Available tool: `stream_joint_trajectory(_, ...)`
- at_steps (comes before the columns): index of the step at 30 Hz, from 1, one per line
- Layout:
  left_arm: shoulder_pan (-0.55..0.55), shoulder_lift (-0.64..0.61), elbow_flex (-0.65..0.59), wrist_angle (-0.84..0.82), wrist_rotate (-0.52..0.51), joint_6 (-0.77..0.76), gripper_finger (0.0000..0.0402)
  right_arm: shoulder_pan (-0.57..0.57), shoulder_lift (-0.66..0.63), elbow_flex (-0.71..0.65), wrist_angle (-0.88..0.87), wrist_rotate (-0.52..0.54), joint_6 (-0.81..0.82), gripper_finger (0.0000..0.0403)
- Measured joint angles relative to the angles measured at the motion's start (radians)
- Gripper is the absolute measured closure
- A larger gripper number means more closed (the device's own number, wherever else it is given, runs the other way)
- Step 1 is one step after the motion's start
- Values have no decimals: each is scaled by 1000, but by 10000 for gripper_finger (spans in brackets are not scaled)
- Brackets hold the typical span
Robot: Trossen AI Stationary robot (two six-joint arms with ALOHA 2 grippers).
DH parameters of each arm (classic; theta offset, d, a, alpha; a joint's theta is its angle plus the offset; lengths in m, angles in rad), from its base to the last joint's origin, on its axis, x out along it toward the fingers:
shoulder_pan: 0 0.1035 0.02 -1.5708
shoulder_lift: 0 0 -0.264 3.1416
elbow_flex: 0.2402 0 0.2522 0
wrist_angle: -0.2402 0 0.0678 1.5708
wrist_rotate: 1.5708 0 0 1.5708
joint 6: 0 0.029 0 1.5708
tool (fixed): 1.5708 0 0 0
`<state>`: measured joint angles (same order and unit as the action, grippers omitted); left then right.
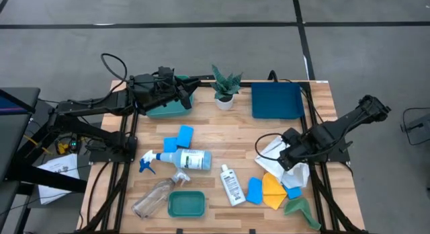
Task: Pick & Place Kitchen Items
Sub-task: Put the white microfiber cloth into the top green bin
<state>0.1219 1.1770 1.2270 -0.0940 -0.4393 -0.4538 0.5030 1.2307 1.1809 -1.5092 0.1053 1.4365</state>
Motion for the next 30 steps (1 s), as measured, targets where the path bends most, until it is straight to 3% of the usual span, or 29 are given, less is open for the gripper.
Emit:
stream_joint_trajectory(15, 0, 0, 0, 6, 0, 2, 318, -111, -52, -329, 229, -33, 31, 85)
stream_joint_trajectory(30, 1, 0, 0, 6, 0, 3, 318, -133, -44, -595, 591, -72, 42, 85)
